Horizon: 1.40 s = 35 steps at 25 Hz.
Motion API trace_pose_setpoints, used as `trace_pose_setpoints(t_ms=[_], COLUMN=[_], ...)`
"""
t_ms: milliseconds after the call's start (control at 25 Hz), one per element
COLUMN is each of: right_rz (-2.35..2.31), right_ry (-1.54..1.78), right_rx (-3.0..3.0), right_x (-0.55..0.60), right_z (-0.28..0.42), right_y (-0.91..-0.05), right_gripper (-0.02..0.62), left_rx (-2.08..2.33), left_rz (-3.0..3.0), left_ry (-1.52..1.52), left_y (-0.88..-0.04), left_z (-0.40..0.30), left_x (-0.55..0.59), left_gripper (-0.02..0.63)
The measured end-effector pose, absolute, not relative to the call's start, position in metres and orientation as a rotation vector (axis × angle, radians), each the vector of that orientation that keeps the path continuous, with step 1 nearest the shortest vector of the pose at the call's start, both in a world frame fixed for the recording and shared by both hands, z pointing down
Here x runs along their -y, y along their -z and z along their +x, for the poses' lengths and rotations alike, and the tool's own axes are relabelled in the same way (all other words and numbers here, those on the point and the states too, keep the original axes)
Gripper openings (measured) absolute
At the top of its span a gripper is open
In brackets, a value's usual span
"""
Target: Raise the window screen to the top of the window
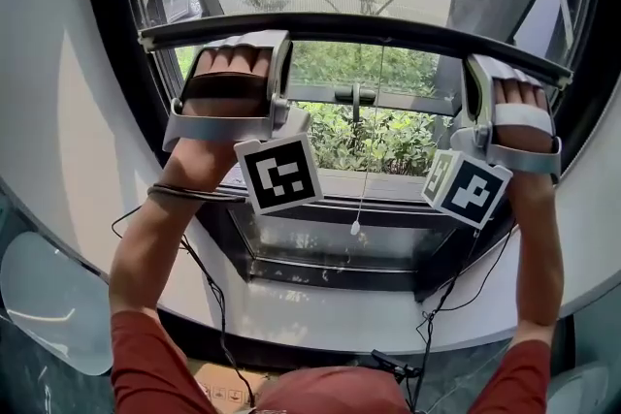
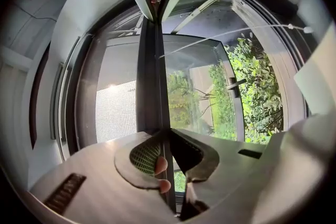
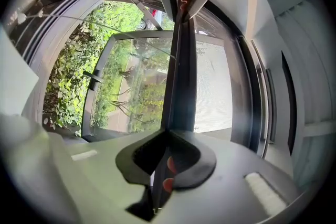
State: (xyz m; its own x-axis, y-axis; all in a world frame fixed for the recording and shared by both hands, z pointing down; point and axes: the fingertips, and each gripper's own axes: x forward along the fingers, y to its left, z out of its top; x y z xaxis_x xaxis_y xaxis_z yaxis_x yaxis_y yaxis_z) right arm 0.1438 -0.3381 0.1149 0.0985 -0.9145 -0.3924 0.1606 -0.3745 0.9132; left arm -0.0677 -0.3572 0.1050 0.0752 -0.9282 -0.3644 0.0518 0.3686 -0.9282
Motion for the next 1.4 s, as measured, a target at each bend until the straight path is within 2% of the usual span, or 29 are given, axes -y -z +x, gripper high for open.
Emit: trace_pose_setpoints(t_ms=[680, 1400], right_rz=[1.524, 1.572], right_ry=[1.499, 1.532], right_rx=[0.689, 0.62], right_x=[0.338, 0.341], right_z=[0.143, 0.145], right_y=[-0.017, 0.042], right_gripper=[0.035, 0.035], left_rx=[-1.359, -1.401], left_rz=[-0.825, -0.859], left_ry=[0.835, 0.79], left_y=[-0.006, 0.041], left_z=[-0.068, -0.062], left_x=[0.356, 0.363], left_gripper=[0.064, 0.067])
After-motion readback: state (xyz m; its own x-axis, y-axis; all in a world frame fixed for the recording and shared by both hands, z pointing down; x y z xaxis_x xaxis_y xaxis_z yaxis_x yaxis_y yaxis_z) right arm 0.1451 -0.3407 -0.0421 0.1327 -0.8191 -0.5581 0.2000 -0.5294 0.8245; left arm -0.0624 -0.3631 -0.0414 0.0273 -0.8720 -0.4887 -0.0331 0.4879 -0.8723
